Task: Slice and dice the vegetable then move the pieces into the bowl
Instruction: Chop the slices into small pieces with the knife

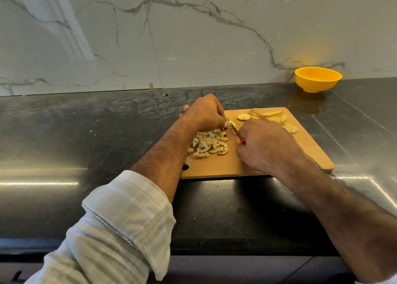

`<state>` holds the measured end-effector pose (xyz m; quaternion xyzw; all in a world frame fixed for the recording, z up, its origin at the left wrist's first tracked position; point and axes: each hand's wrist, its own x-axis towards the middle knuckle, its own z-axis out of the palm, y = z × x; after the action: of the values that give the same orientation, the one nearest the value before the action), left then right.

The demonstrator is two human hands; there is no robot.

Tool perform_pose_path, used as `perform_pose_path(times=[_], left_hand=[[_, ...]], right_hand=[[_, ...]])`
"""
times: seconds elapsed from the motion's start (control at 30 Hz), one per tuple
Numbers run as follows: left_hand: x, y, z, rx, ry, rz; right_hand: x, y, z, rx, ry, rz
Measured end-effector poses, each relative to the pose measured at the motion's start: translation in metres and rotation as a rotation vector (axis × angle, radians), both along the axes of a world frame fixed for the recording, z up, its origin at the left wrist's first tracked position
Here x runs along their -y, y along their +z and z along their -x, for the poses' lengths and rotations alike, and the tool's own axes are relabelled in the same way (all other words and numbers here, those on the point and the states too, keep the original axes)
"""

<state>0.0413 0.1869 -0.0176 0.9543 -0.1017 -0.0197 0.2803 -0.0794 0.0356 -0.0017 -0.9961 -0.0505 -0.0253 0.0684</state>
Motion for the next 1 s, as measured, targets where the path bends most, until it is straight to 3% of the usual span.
perform_pose_path(times=[0.57, 1.0], left_hand=[[0.0, -0.001, -0.003, -0.018, 0.059, 0.019], [0.0, -0.002, -0.005, -0.022, 0.09, 0.014]], right_hand=[[0.011, -0.009, -0.01, 0.108, 0.057, -0.142], [-0.005, -0.006, -0.018, 0.039, 0.049, -0.055]])
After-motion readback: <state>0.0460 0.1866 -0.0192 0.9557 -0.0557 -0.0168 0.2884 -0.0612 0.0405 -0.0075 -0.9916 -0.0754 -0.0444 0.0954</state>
